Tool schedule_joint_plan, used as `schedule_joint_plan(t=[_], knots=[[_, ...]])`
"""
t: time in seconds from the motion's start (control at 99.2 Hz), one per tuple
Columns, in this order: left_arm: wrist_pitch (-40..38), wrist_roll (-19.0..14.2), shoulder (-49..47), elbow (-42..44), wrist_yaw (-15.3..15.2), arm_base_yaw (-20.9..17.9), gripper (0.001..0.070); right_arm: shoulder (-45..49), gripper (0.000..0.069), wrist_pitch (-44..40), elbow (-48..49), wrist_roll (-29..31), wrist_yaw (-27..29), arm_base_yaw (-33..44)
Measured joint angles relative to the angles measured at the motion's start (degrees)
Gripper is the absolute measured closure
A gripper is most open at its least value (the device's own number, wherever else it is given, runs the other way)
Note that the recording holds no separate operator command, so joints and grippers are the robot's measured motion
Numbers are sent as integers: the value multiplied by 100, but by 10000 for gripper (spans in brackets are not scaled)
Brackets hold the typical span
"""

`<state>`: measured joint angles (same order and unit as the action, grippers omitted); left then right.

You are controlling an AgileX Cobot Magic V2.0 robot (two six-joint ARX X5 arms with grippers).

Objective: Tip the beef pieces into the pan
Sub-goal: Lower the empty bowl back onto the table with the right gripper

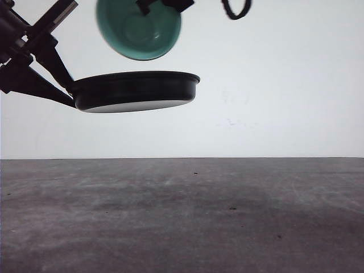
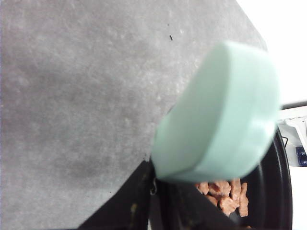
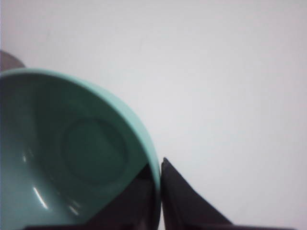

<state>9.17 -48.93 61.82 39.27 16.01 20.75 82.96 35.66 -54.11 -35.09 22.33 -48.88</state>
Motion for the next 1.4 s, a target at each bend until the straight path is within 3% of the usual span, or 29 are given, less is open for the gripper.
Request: schedule_joint_plan(t=[0.202, 0.393, 0.484, 0.585, 0.736, 0.887, 1.048, 1.401], knots=[[0, 136, 0, 0, 2, 0, 685, -861, 679, -1147, -59, 1169, 581, 511], [-2, 181, 0, 0, 9, 0, 685, -1506, 679, -3864, -848, 2470, 531, 1425], [0, 199, 0, 0, 39, 0, 685, -1622, 679, -5390, -1285, 3182, 109, 2004], [0, 223, 0, 0, 50, 0, 685, -1631, 679, -6922, -1449, 3845, -741, 2723], [-2, 245, 0, 0, 52, 0, 685, -1394, 679, -8461, -1416, 4315, -1816, 3661], [-2, 245, 0, 0, 50, 0, 685, -1088, 679, -8776, -1370, 4356, -2017, 4242], [0, 245, 0, 0, 50, -2, 685, -476, 679, -8725, -1300, 4356, -2586, 4675], [2, 245, 0, 0, 70, 0, 685, 688, 679, -8603, -925, 4122, -2881, 4763]])
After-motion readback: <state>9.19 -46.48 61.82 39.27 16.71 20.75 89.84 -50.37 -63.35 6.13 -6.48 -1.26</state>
